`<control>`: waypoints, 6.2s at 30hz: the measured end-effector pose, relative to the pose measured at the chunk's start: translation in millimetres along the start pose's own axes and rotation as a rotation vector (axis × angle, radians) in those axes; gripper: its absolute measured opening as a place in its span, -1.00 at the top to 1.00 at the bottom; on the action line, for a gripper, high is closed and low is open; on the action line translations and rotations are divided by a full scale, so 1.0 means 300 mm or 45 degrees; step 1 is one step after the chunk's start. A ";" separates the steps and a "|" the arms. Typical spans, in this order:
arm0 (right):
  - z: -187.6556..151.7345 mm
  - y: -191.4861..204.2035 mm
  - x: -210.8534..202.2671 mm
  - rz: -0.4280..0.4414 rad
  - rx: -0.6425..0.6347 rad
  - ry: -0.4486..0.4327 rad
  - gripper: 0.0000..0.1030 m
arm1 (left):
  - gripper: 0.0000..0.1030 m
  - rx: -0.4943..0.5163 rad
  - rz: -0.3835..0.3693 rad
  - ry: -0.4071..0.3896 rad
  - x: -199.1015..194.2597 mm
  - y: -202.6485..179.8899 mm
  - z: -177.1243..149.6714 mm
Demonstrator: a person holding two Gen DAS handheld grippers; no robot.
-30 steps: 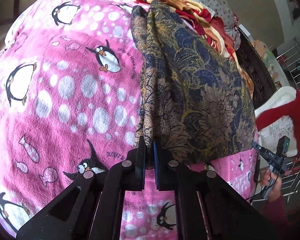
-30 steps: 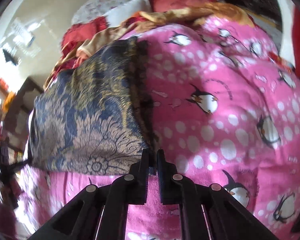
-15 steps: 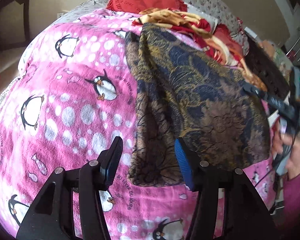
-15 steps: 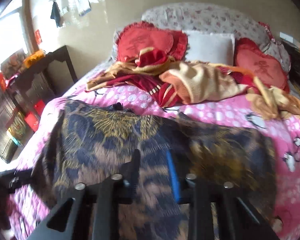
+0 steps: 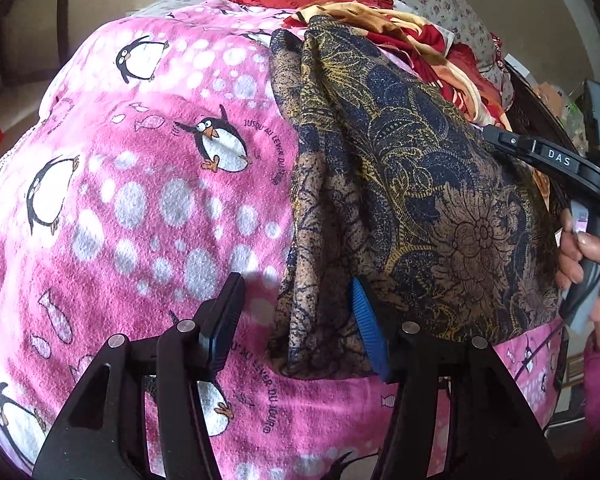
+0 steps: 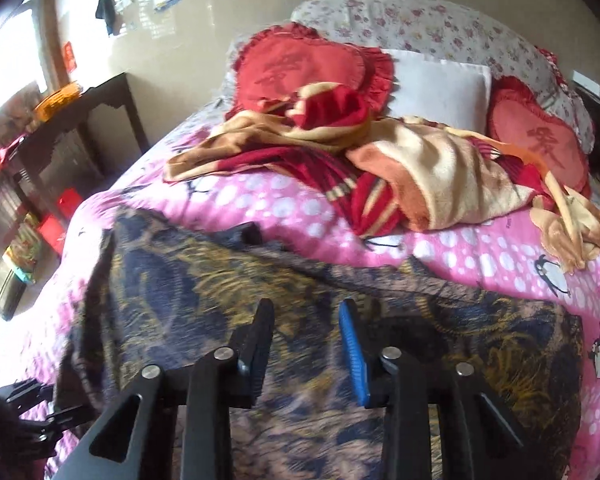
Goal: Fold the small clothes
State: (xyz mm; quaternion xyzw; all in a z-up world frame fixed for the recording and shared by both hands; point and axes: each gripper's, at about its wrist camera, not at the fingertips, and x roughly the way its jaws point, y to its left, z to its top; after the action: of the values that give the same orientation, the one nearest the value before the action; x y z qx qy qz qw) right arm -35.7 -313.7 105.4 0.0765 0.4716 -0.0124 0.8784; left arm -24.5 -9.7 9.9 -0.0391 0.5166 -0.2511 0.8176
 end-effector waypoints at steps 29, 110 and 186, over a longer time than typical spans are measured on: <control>0.045 0.330 0.184 0.046 -0.168 0.169 0.10 | -0.09 0.024 0.024 -0.008 0.002 -0.014 -0.004; -0.046 -0.284 -0.318 0.328 0.179 -0.014 0.71 | 0.69 0.453 -0.468 0.046 -0.048 -0.850 -0.006; -0.146 -0.558 -0.301 -0.295 0.229 0.051 0.74 | 0.06 0.539 -0.322 -0.033 0.137 -0.832 0.121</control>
State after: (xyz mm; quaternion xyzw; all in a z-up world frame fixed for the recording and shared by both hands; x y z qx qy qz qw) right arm -137.7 -477.2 136.2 0.1002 0.4916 -0.1544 0.8512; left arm -71.6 -252.5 73.4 0.0655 0.4329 -0.4536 0.7762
